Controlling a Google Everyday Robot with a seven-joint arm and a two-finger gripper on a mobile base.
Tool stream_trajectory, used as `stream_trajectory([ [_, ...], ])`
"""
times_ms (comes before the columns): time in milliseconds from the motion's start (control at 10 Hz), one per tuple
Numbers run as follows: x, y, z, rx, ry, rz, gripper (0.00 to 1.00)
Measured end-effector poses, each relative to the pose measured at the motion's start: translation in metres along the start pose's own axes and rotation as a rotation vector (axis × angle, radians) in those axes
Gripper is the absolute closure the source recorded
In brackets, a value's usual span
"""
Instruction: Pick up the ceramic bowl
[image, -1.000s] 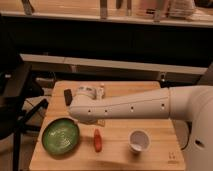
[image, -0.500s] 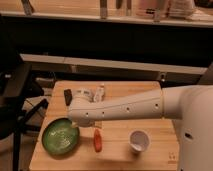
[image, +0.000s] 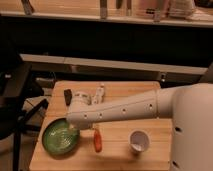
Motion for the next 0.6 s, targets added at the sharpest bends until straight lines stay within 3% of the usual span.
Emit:
stream_trajectory([
  [600,-0.004,-0.015,0.019,0.018,-0.044,-0.063,0.20],
])
